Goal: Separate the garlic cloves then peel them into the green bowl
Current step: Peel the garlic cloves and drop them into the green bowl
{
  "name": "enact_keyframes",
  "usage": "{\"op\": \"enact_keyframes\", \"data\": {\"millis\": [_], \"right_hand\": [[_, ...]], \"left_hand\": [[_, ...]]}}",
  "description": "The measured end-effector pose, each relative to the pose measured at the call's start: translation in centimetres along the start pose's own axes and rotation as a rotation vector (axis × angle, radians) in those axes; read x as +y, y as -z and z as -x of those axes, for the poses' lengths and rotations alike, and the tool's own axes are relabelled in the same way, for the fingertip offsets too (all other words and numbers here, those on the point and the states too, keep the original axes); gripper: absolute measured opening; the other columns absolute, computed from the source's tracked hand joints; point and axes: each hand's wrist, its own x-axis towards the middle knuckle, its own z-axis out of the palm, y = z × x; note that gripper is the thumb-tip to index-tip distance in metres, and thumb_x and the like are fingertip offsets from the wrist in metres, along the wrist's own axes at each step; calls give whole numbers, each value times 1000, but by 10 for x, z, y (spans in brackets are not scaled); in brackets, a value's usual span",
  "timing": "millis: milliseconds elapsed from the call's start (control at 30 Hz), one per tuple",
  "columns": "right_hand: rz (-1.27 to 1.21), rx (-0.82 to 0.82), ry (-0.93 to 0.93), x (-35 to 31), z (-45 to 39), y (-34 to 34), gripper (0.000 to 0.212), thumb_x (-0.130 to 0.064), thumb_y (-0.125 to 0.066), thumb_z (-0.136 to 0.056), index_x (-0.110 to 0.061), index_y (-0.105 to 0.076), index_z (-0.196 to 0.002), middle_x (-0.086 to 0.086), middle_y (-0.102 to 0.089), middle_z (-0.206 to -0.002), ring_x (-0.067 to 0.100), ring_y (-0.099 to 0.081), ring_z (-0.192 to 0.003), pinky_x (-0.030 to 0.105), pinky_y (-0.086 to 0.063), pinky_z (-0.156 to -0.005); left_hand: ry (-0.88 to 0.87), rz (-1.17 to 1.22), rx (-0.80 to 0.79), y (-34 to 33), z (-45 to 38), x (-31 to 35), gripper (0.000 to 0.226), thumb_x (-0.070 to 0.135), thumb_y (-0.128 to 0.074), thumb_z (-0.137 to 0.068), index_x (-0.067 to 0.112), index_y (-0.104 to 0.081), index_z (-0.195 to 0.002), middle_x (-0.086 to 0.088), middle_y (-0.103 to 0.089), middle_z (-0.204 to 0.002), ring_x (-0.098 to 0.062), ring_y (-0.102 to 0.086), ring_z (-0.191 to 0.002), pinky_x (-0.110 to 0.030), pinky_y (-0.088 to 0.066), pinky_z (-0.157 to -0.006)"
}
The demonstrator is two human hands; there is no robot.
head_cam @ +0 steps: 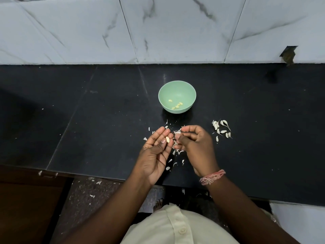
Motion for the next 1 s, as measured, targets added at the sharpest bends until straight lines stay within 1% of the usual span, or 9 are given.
{"op": "enact_keyframes", "data": {"millis": [100,167,267,333,433,567,667,833,1000], "right_hand": [[115,45,65,3,-4,7,10,2,-62,-97,-7,-67,-100,13,-75,-88,17,-73,-72,28,-61,-63],[294,90,154,7,-6,10,12,-16,-60,-101,-17,-70,-93,1,-74,-82,16,-73,-76,35,-62,-66],[560,126,260,9,-6,12,35,-48,-57,-96,-20,-64,-76,-3,-68,-67,18,-68,-64,46,-58,-64],[632,157,306,8,-6,13,36,-45,-62,-96,-18,-62,-73,-2,-66,-62,19,-66,-58,45,-55,-61],[621,134,330,7,-9,16,7,-24,-72,-92,-23,-66,-90,-6,-71,-70,13,-70,-66,45,-60,-67],[623,89,367,4,-9,19,29,-7,-63,-92,-33,-67,-103,-7,-76,-85,13,-73,-78,45,-62,-78],[668,13,437,-4,-4,18,47,6,-55,-87,-20,-71,-122,-2,-74,-115,10,-68,-98,30,-55,-92],[581,20,532,-7,2,15,15,-7,-72,-86,-19,-78,-92,-13,-67,-86,5,-65,-75,14,-50,-69],[540,-21,474,-3,8,13,7,-11,-77,-84,-18,-77,-82,-15,-70,-74,4,-67,-69,21,-55,-65]], "left_hand": [[15,41,-12,-2,0,2,42,-18,-39,-95,0,-62,-126,-16,-70,-124,-24,-70,-112,-30,-59,-91],[21,54,-17,-3,0,3,43,-17,-42,-92,1,-61,-127,-17,-69,-126,-25,-70,-113,-30,-60,-89],[22,53,-13,-5,-1,3,43,-16,-44,-91,1,-61,-128,-16,-69,-127,-26,-70,-114,-31,-61,-86],[17,46,-3,-6,-1,3,43,-17,-41,-95,1,-61,-128,-16,-70,-126,-26,-69,-114,-31,-61,-87],[-6,26,15,-8,-1,2,42,-18,-40,-96,2,-61,-127,-15,-71,-124,-26,-70,-113,-32,-60,-90],[-53,0,30,-14,0,2,42,-19,-45,-92,2,-63,-124,-15,-72,-121,-26,-70,-112,-33,-58,-94],[-82,-12,42,-17,2,-3,41,-19,-48,-90,1,-63,-123,-16,-72,-120,-26,-71,-111,-33,-58,-94],[-158,-21,124,-19,6,-14,38,-20,-52,-87,1,-65,-117,-16,-74,-114,-25,-72,-108,-32,-59,-91],[-230,-28,161,-24,11,-22,34,-20,-55,-87,3,-66,-110,-12,-77,-103,-20,-75,-97,-32,-57,-93]]}}
